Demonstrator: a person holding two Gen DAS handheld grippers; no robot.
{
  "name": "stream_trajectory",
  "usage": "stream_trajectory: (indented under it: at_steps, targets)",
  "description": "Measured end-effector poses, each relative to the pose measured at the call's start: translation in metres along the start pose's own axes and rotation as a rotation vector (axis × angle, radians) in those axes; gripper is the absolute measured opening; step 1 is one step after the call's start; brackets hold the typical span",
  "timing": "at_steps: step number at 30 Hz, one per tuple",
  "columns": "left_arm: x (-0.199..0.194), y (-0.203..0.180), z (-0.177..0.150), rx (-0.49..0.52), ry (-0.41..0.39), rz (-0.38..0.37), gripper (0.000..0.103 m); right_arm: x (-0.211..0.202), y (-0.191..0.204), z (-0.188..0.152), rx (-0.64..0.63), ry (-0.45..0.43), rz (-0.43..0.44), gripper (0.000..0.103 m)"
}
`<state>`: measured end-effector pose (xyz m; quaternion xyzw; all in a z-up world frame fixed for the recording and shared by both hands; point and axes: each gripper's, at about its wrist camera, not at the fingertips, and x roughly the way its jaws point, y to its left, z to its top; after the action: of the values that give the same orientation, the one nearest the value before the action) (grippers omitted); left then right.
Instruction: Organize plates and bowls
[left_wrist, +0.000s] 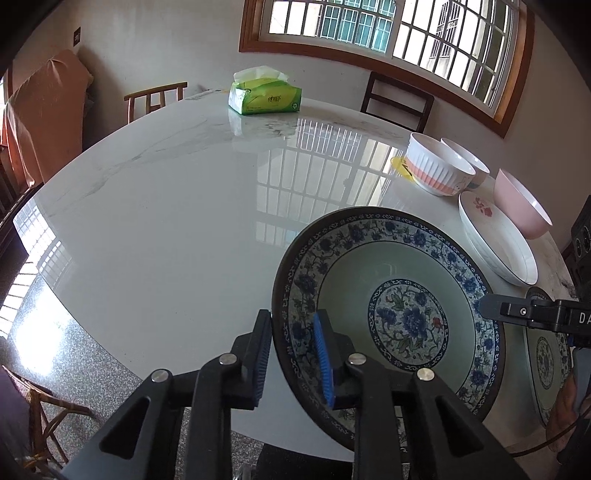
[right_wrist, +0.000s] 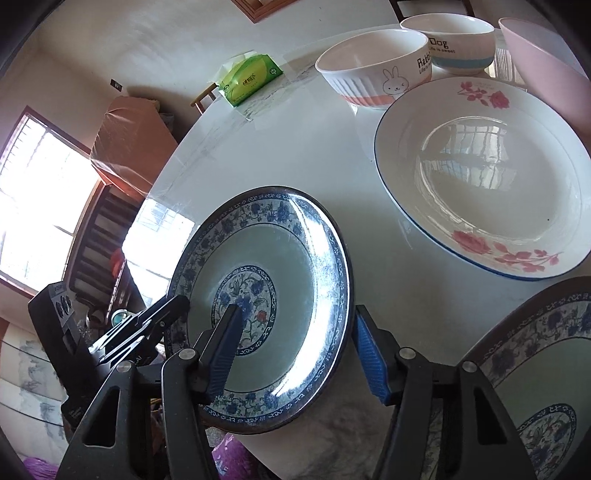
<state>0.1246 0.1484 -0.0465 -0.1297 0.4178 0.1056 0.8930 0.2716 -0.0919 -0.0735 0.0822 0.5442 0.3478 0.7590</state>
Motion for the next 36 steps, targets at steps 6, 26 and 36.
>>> stream_trajectory:
  at_steps: [6, 26, 36]
  targets:
    - [0.000, 0.011, 0.009, -0.013, -0.019, 0.033, 0.014, 0.004, -0.002, 0.002, -0.007, -0.010, -0.023, 0.031]
    - [-0.019, 0.038, 0.010, -0.103, -0.102, 0.141, 0.037, -0.033, -0.010, -0.009, 0.026, -0.141, 0.021, 0.052]
    - [-0.064, -0.061, -0.002, 0.098, 0.022, -0.302, 0.038, -0.200, -0.079, -0.131, 0.143, -0.434, -0.098, 0.067]
